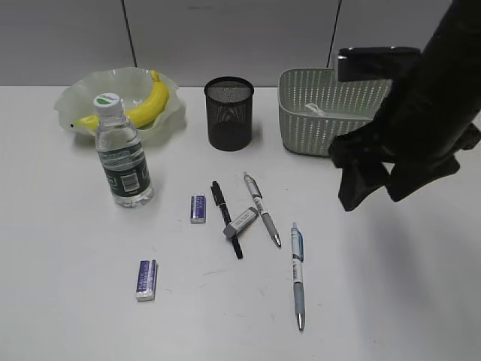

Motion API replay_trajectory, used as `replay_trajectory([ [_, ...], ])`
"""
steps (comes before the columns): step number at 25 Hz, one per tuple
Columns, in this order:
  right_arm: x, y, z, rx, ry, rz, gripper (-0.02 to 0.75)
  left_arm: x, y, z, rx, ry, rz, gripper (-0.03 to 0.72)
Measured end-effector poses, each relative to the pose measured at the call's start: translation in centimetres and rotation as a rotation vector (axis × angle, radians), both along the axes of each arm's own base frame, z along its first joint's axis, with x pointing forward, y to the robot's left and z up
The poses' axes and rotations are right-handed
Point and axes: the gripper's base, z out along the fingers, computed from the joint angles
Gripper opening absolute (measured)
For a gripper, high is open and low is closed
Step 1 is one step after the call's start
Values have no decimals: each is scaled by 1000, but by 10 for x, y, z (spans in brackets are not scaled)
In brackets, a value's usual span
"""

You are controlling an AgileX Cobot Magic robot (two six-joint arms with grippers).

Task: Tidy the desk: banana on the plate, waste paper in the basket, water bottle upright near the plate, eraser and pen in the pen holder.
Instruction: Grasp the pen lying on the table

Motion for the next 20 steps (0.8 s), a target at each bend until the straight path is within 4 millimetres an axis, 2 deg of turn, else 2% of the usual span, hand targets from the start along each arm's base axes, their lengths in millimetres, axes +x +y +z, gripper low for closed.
replay_trajectory([
  [4,-2,25,-20,-18,81,-83,510,0,0,0,0,0,0,489],
  [10,-5,67,-51,-24,130,-104,510,0,0,0,0,0,0,489],
  [16,8,80,-94,-108,202,-127,510,0,0,0,0,0,0,489],
  [20,10,80,-118,-181,255,-119,510,0,0,0,0,0,0,489],
])
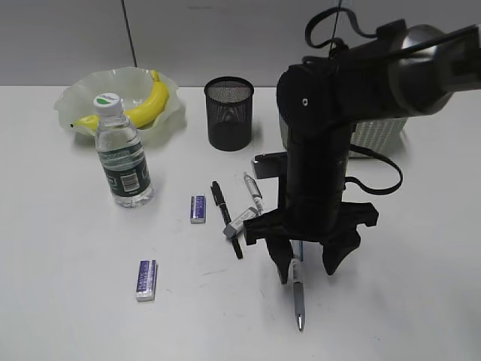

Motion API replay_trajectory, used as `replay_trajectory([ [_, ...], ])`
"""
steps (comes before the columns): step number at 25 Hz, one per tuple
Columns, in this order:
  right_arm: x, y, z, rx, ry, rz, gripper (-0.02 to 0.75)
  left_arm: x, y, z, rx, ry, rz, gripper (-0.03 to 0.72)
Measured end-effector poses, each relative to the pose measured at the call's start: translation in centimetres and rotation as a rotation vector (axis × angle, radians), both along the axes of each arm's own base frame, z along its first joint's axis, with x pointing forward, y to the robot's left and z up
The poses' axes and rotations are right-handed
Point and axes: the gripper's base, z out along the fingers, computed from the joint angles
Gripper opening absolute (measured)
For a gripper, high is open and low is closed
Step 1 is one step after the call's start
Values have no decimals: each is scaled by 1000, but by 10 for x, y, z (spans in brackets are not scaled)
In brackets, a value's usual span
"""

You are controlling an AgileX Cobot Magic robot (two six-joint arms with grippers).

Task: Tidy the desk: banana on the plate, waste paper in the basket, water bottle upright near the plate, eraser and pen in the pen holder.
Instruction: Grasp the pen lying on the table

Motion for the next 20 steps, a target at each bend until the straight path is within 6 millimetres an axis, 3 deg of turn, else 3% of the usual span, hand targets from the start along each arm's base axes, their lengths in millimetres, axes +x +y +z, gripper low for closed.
replay_trajectory([
  [5,5,-1,-15,-25,4,4,509,0,0,0,0,0,0,489],
  [20,12,2,-19,4,-52,-1,421,0,0,0,0,0,0,489],
])
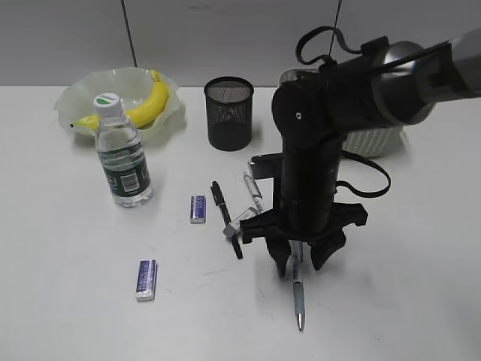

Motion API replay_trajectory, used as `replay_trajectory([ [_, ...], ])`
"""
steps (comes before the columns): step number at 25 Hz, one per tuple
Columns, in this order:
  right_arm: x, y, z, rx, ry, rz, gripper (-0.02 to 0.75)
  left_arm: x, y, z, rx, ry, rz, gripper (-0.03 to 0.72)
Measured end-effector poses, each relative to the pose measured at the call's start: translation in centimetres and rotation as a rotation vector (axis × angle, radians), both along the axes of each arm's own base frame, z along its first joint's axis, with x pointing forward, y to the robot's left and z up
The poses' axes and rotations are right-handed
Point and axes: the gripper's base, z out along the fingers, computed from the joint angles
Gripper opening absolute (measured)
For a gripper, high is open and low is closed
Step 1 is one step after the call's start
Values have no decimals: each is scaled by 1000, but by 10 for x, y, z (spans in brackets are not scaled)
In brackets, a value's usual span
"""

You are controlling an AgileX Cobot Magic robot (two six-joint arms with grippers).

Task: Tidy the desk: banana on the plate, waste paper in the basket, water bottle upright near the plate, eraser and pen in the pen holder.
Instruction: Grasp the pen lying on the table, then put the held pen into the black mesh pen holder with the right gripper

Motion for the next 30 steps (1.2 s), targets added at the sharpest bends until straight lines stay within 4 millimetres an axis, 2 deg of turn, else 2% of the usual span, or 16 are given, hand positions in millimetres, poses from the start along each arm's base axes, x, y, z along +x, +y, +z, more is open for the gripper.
replay_trajectory([
  [7,0,0,-16,-27,32,-1,338,0,0,0,0,0,0,489],
  [14,0,0,-16,-26,27,13,112,0,0,0,0,0,0,489],
  [20,2,-5,-10,-100,44,62,112,0,0,0,0,0,0,489],
  [22,6,-5,-1,-105,26,72,112,0,0,0,0,0,0,489],
  [24,11,-3,18,-87,-28,83,112,0,0,0,0,0,0,489],
  [30,34,8,103,58,-348,114,112,0,0,0,0,0,0,489],
])
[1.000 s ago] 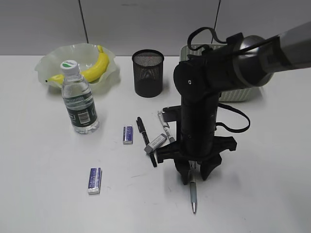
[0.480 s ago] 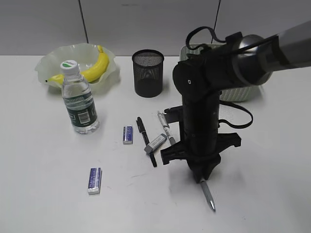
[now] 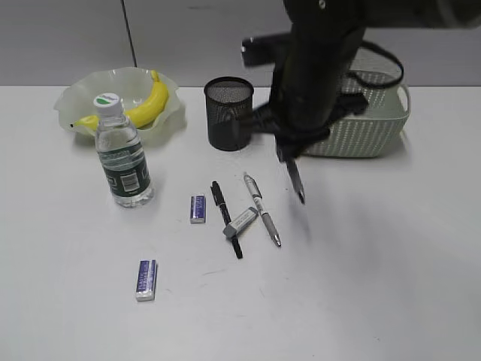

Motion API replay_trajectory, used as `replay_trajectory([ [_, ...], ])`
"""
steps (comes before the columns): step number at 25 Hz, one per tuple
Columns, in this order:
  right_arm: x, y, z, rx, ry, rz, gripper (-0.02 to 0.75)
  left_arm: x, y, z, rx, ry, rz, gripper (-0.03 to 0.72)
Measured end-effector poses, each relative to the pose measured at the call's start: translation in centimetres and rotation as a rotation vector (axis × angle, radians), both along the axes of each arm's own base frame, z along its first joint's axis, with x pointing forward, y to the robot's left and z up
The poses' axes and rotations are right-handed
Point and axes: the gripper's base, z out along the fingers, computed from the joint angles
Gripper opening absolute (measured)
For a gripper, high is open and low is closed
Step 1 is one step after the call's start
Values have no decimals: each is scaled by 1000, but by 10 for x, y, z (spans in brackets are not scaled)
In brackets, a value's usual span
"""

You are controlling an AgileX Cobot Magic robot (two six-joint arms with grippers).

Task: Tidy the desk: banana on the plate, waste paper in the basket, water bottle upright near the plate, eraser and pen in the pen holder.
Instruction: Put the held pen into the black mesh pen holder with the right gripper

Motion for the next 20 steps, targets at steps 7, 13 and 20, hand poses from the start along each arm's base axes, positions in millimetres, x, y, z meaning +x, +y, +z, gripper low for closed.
replay_trajectory([
  [7,41,26,54,211,-584,207,112,0,0,0,0,0,0,489],
  [13,68,42,44,238,-824,408,112,0,0,0,0,0,0,489],
  [20,110,26,-2,331,-866,386,112,0,0,0,0,0,0,489],
])
